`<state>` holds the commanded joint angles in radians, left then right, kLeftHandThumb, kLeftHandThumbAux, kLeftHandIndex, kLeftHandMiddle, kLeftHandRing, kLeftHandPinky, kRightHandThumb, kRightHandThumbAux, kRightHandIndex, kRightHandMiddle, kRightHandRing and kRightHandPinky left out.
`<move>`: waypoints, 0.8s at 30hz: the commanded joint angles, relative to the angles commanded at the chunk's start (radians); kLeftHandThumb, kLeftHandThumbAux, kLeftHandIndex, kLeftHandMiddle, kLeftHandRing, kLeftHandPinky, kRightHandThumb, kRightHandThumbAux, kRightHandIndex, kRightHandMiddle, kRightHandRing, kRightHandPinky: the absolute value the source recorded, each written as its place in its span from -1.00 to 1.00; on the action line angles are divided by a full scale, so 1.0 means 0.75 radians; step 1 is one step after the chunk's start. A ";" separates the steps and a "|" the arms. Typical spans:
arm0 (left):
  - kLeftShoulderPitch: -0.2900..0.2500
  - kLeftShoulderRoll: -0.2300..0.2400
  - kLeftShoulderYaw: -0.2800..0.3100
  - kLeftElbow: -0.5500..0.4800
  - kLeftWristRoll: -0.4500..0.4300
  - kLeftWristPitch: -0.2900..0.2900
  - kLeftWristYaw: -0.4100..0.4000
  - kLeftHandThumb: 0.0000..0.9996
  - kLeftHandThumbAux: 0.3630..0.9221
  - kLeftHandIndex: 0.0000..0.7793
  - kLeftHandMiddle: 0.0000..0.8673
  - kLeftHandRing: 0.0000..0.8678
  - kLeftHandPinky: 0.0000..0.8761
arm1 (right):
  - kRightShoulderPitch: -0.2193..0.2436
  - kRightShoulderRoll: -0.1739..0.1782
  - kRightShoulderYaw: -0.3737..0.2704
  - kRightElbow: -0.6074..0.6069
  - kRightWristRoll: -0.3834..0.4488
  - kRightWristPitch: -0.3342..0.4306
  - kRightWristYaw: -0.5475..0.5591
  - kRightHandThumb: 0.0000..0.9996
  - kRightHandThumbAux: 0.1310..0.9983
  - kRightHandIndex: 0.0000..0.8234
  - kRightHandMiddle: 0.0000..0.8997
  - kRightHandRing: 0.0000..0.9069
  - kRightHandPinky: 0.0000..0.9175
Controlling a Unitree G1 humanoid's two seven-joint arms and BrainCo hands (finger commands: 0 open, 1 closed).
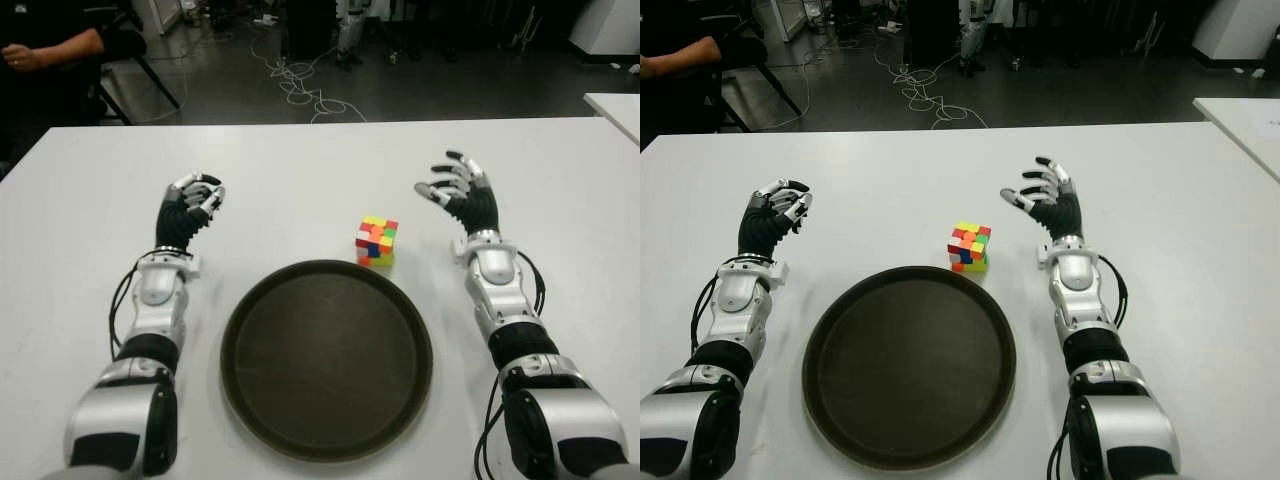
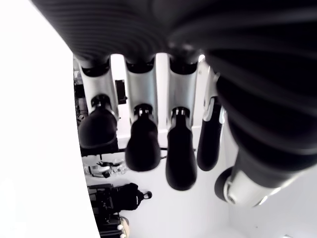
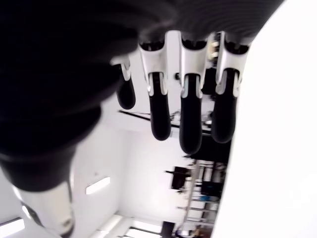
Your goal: Pick up the Rubik's Cube and put it in the plate
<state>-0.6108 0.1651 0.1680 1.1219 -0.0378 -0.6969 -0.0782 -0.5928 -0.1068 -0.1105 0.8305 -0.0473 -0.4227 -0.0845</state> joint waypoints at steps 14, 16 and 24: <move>-0.002 -0.009 -0.001 -0.001 -0.004 0.017 0.007 0.43 0.22 0.11 0.59 0.67 0.74 | -0.195 -0.108 0.074 -0.077 -0.188 -0.023 -0.130 -1.00 0.24 -0.55 -0.40 -0.29 -0.18; -0.002 -0.009 -0.002 0.000 -0.001 0.014 0.012 0.43 0.22 0.11 0.59 0.67 0.74 | -0.209 -0.138 0.125 -0.059 -0.281 -0.068 -0.192 -1.00 0.24 -0.54 -0.40 -0.29 -0.18; -0.001 -0.013 -0.005 -0.001 0.008 0.007 0.027 0.43 0.23 0.11 0.57 0.65 0.73 | -0.287 -0.150 0.288 0.195 -0.517 -0.169 -0.432 -1.00 0.32 -0.49 -0.37 -0.29 -0.23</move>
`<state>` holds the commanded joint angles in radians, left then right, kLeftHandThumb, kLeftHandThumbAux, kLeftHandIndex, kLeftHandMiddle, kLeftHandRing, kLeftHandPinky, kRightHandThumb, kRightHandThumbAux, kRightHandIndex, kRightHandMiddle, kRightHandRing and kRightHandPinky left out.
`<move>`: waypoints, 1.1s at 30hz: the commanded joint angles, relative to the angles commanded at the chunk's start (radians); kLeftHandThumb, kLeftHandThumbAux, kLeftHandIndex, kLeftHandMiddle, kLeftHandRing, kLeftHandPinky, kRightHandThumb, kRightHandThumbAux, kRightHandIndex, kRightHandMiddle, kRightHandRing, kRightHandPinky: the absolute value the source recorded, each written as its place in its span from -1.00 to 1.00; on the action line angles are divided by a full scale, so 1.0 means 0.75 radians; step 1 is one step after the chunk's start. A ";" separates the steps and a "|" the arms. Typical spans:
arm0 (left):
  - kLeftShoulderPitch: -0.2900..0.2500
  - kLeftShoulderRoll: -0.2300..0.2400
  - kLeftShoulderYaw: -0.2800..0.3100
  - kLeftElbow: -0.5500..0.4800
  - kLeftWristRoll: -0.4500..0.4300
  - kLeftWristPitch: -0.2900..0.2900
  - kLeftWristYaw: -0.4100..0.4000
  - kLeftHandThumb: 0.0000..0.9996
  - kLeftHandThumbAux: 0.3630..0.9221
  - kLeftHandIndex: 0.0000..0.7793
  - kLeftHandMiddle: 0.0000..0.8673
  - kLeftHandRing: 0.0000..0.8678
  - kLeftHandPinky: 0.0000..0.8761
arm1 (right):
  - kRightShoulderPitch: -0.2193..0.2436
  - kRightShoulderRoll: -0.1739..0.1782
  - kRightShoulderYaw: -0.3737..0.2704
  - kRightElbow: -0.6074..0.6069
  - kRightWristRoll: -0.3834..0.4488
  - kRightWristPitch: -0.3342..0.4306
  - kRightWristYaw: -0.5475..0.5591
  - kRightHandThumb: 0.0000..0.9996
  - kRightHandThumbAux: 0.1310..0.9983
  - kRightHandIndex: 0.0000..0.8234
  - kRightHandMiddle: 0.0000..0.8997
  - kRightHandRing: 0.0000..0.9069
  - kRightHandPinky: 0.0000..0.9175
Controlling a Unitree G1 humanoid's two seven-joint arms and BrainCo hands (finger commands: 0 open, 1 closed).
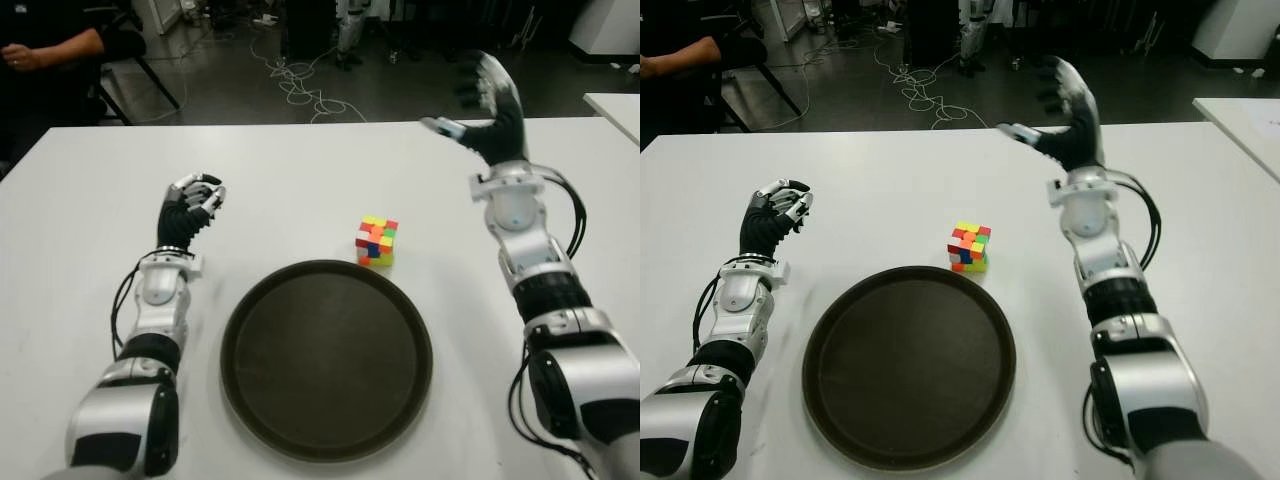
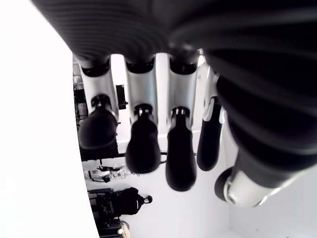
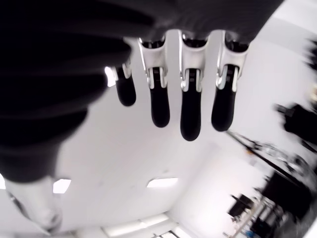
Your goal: Pick up the Rubik's Cube and put it in the plate
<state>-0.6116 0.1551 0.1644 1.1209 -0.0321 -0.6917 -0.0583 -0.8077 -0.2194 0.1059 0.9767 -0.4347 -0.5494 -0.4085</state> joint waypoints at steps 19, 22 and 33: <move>0.007 -0.005 0.013 -0.014 -0.015 -0.004 -0.022 0.43 0.22 0.11 0.58 0.66 0.74 | -0.091 -0.099 0.360 0.201 -0.294 0.183 0.169 -1.00 0.40 -0.52 -0.53 -0.49 -0.49; 0.007 -0.005 0.013 -0.015 -0.014 -0.006 -0.021 0.43 0.22 0.11 0.58 0.66 0.74 | -0.103 -0.107 0.397 0.214 -0.313 0.192 0.220 -1.00 0.41 -0.55 -0.56 -0.52 -0.52; 0.009 -0.005 0.013 -0.019 -0.011 -0.025 -0.017 0.43 0.23 0.11 0.59 0.67 0.73 | -0.122 -0.132 0.508 0.273 -0.367 0.189 0.320 -1.00 0.37 -0.63 -0.63 -0.55 -0.46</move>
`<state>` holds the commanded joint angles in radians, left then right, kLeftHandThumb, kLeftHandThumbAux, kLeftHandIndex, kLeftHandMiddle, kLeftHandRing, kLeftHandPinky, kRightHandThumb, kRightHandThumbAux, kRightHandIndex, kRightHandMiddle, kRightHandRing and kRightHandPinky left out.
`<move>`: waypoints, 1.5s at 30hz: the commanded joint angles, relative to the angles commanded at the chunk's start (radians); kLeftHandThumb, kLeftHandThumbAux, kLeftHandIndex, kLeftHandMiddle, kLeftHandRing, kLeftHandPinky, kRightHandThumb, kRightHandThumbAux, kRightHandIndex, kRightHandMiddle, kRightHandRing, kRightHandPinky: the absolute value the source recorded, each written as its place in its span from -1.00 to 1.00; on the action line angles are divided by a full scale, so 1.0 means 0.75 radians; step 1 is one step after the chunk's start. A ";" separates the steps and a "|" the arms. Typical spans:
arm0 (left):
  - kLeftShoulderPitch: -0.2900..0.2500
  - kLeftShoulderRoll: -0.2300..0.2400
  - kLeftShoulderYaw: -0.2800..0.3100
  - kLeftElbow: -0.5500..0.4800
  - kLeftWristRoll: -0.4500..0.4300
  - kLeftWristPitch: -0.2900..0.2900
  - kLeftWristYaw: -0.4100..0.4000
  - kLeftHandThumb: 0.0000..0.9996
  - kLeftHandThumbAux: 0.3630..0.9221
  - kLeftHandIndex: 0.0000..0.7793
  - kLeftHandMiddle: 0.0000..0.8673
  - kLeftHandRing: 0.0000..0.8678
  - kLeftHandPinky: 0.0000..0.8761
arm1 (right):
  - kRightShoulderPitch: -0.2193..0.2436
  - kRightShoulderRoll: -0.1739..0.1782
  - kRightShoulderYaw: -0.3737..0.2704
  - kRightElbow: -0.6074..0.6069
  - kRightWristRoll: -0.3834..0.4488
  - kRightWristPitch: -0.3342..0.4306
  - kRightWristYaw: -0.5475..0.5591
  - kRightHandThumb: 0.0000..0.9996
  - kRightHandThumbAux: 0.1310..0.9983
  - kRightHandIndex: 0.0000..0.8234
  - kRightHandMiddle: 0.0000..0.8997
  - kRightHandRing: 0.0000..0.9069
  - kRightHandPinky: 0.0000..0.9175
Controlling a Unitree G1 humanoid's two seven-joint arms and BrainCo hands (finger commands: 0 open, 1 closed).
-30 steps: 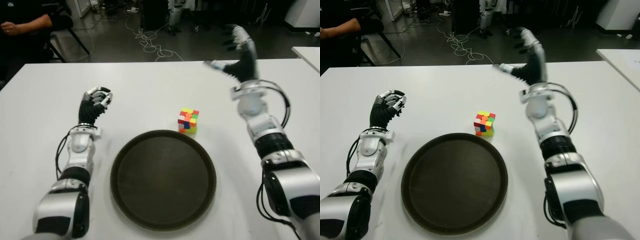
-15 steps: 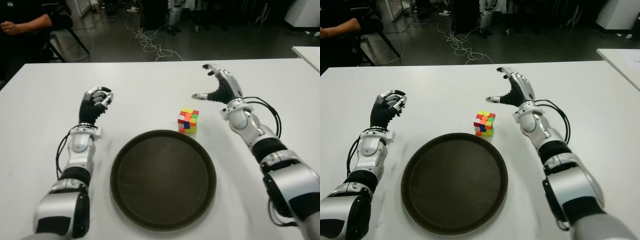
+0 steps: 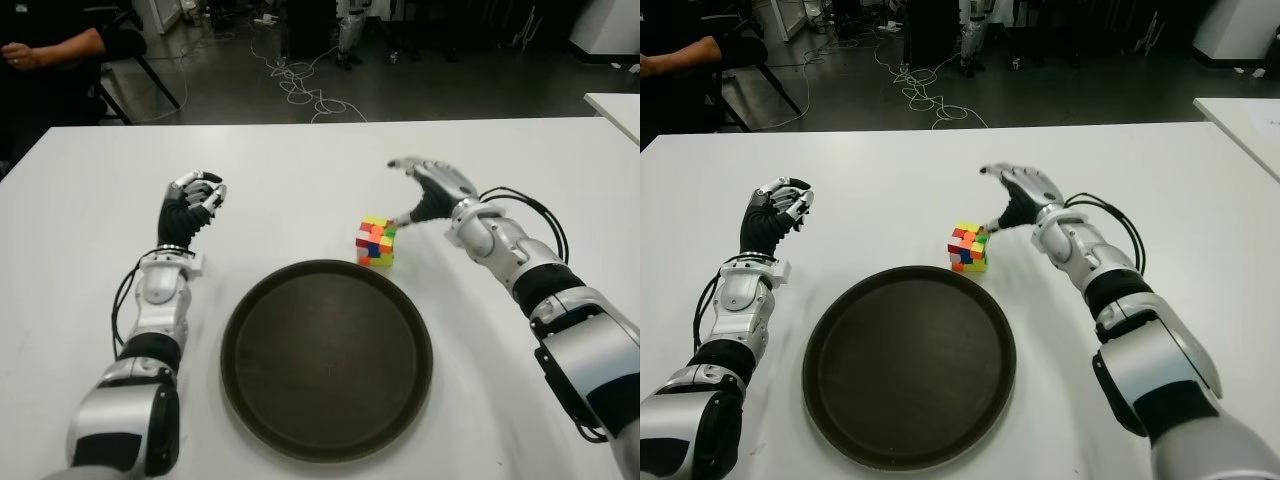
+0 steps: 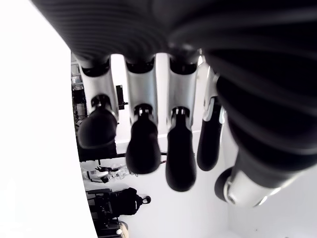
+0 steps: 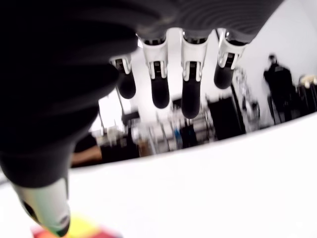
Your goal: Pick up the Rubik's Cube and put it in the plate
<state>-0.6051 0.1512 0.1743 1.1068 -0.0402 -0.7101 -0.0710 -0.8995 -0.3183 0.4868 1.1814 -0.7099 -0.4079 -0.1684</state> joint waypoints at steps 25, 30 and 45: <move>-0.001 0.002 0.003 0.003 -0.002 0.010 0.004 0.43 0.22 0.11 0.57 0.66 0.75 | -0.016 -0.009 0.064 -0.013 -0.013 0.044 0.052 -1.00 0.38 -0.66 -0.61 -0.51 -0.40; -0.005 0.004 0.004 0.007 -0.004 0.018 -0.003 0.43 0.22 0.11 0.58 0.66 0.74 | -0.020 -0.020 0.072 -0.046 -0.013 0.055 0.049 -1.00 0.37 -0.67 -0.61 -0.51 -0.40; -0.006 0.007 0.007 0.004 -0.019 0.033 -0.025 0.43 0.22 0.11 0.56 0.65 0.75 | 0.025 -0.071 0.046 -0.219 -0.009 0.127 -0.094 -1.00 0.36 -0.65 -0.63 -0.56 -0.45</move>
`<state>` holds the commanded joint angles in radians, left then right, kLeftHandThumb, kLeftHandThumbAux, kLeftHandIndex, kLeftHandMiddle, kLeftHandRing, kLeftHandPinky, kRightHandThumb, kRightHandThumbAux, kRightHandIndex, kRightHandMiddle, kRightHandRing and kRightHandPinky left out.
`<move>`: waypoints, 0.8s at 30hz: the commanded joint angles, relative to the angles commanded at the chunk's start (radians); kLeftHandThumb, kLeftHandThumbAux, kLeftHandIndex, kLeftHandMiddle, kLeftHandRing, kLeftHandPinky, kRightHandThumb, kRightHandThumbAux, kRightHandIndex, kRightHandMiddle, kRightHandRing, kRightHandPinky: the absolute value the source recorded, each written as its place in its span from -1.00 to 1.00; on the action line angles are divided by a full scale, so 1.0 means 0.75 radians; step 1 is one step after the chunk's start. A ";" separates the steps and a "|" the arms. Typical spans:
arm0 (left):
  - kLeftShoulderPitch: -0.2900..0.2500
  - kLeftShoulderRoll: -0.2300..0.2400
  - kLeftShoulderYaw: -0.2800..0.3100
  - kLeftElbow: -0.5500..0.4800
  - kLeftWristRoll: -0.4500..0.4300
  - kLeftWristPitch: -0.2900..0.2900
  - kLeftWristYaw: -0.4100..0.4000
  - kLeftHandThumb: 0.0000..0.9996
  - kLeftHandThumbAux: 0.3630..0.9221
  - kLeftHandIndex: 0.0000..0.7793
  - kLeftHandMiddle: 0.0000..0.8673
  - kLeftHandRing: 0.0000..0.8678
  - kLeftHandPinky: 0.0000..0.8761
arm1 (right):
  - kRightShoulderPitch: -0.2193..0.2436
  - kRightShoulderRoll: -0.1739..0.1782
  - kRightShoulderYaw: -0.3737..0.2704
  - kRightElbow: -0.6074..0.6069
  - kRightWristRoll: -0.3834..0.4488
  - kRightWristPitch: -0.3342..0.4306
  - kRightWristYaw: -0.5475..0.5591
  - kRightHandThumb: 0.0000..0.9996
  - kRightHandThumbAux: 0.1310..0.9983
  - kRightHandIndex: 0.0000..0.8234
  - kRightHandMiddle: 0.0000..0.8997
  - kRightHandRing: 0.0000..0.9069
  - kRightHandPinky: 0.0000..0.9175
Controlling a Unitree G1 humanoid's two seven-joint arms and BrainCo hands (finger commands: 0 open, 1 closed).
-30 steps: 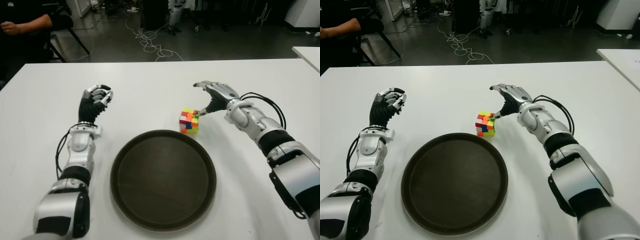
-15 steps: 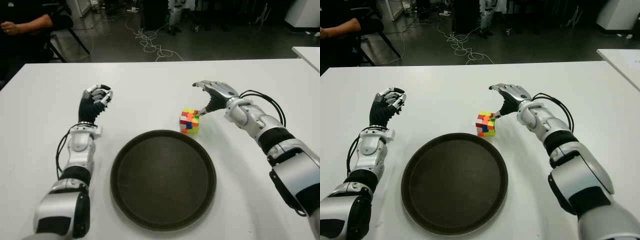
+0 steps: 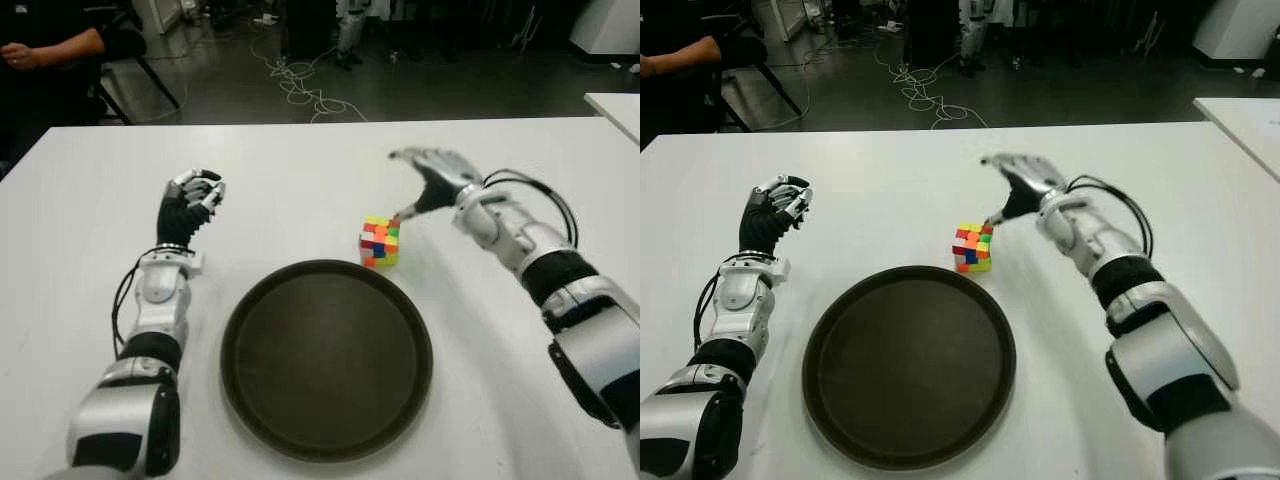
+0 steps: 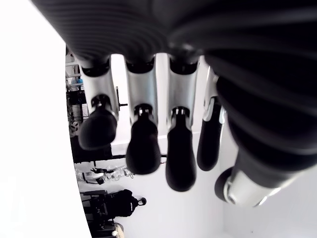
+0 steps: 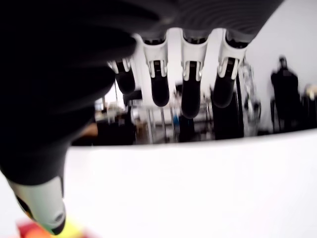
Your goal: Pick up the Rubik's Cube and put it in the plate
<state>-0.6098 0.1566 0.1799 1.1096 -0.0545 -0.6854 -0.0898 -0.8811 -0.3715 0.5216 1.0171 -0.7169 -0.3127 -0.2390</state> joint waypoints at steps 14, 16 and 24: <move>0.001 0.003 -0.008 0.000 0.017 -0.003 0.015 0.43 0.22 0.11 0.62 0.68 0.74 | 0.027 -0.011 -0.037 -0.065 0.009 0.040 -0.037 -1.00 0.38 -0.64 -0.60 -0.54 -0.48; 0.000 0.004 -0.011 0.003 0.018 0.001 0.015 0.43 0.22 0.11 0.61 0.68 0.75 | 0.020 -0.012 -0.040 -0.061 0.008 0.056 -0.027 -1.00 0.37 -0.65 -0.60 -0.53 -0.43; -0.005 0.004 -0.008 0.009 0.008 0.007 -0.006 0.43 0.22 0.11 0.57 0.66 0.75 | 0.011 -0.025 -0.061 -0.063 0.021 0.076 -0.035 -1.00 0.35 -0.69 -0.64 -0.56 -0.49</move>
<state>-0.6137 0.1598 0.1740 1.1165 -0.0488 -0.6799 -0.0941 -0.8726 -0.3905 0.4759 0.9700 -0.7013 -0.2553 -0.2654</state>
